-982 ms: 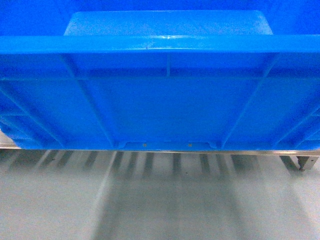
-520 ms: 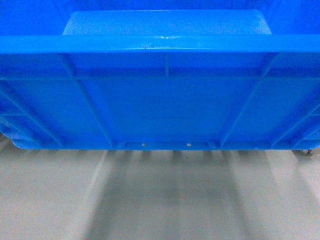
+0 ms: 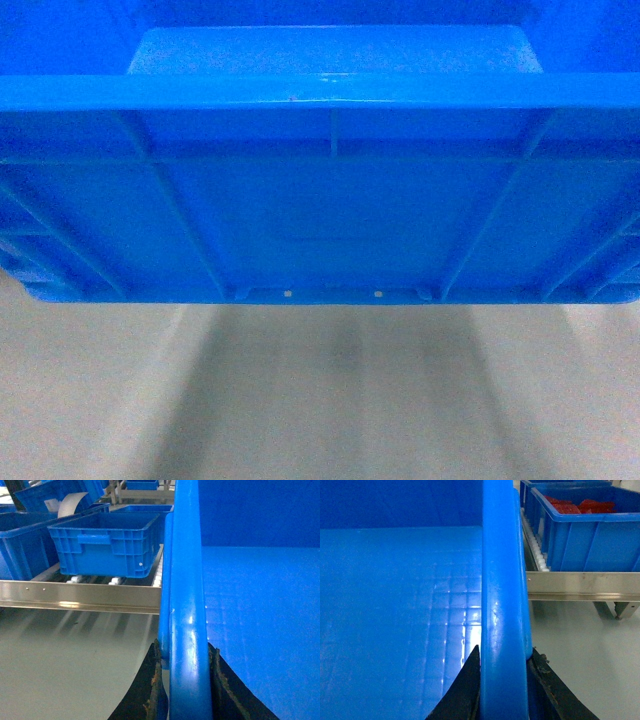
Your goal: Place box next to blue box on left shelf
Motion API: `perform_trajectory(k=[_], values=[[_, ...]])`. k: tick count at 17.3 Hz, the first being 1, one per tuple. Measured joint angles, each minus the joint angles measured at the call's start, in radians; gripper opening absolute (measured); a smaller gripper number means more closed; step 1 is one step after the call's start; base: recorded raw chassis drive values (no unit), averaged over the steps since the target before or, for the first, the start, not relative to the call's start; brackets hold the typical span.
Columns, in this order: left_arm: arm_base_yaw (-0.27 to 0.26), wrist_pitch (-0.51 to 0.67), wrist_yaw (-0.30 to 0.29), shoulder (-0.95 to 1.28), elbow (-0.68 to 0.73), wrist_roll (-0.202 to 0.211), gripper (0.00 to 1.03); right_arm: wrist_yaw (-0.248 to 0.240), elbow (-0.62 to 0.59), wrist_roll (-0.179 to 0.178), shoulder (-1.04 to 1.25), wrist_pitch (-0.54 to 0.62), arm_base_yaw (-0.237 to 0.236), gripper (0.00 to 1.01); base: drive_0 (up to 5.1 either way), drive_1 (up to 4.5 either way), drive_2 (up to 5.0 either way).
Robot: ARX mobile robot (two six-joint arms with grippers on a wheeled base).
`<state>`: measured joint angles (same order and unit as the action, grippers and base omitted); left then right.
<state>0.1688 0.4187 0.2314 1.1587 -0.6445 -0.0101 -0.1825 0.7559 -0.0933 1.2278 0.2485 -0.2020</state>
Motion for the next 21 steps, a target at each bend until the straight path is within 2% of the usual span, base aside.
perform_trajectory(k=[10,21], values=[[0.0,0.006,0.001,0.0,0.0,0.0,0.15,0.0,0.0,0.0,0.0,0.007,0.0,0.18,0.0,0.0,0.0],[0.0,0.008,0.0,-0.002,0.0,0.001,0.15,0.0,0.0,0.0,-0.001,0.008,0.0,0.18,0.0,4.07,-4.0]])
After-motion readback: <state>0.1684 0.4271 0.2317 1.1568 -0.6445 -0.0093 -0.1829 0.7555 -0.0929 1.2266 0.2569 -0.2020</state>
